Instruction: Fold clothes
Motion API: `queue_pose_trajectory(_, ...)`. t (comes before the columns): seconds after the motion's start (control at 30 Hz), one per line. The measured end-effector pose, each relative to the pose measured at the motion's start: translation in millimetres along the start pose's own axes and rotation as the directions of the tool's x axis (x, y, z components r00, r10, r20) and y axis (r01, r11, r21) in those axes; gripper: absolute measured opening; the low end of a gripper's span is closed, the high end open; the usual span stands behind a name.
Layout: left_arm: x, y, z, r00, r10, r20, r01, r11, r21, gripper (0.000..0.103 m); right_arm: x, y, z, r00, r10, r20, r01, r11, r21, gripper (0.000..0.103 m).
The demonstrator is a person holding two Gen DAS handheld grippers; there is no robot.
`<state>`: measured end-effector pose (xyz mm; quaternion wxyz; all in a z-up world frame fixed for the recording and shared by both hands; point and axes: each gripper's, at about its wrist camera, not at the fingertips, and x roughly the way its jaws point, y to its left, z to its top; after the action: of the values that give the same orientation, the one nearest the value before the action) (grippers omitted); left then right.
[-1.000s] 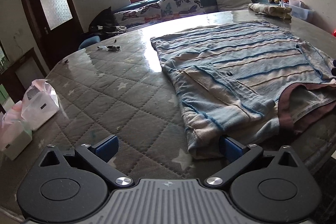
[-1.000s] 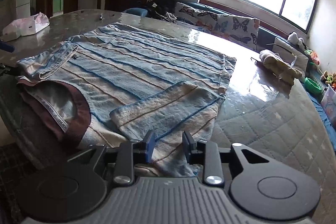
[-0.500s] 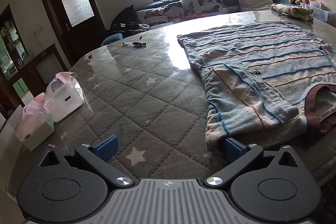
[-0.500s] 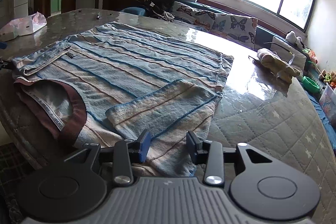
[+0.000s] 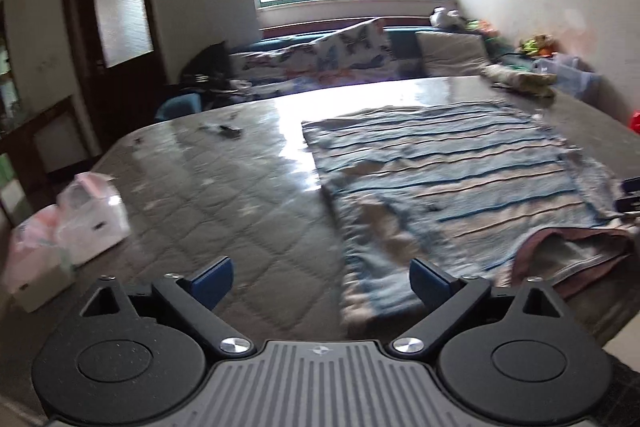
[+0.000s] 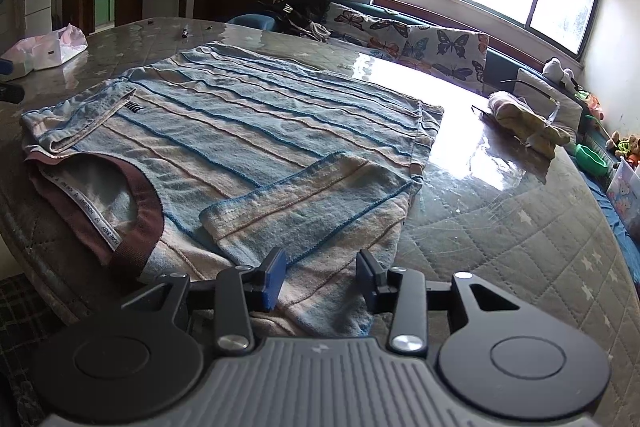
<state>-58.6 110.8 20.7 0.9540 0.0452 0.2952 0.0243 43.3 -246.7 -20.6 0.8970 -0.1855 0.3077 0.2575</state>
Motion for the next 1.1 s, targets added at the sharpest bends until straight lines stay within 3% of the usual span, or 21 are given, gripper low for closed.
queue_pose_trajectory(0.23,26,-15,-2,0.988,-0.156,-0.009,0.155,0.985,-0.072,0.062,2,-1,1,1.000,-0.005,0.001,0.005,1.000,0.004,0.042)
queue_pose_trajectory(0.3,30,-16,-6,0.980,-0.197,-0.025,0.193,0.975,-0.108,0.062,2,-1,1,1.000,-0.004,0.002,0.004,1.000,0.006,0.043)
queue_pose_trajectory(0.53,33,-17,-15,0.979,-0.199,-0.051,0.193,0.977,-0.093,0.064,3,-1,1,1.000,-0.005,0.005,0.005,1.000,0.010,0.048)
queue_pose_trajectory(0.77,46,-14,13,0.983,-0.182,-0.031,0.178,0.978,-0.105,0.067,5,0,2,1.000,0.000,0.005,0.000,1.000,0.014,0.051)
queue_pose_trajectory(0.97,73,-16,36,0.977,-0.212,-0.019,0.209,0.972,-0.108,0.065,6,-1,3,1.000,0.002,0.008,-0.002,1.000,0.020,0.052)
queue_pose_trajectory(1.1,97,-15,40,0.974,-0.217,-0.068,0.208,0.971,-0.120,0.067,6,-1,6,1.000,0.007,0.022,-0.008,1.000,0.019,0.053)
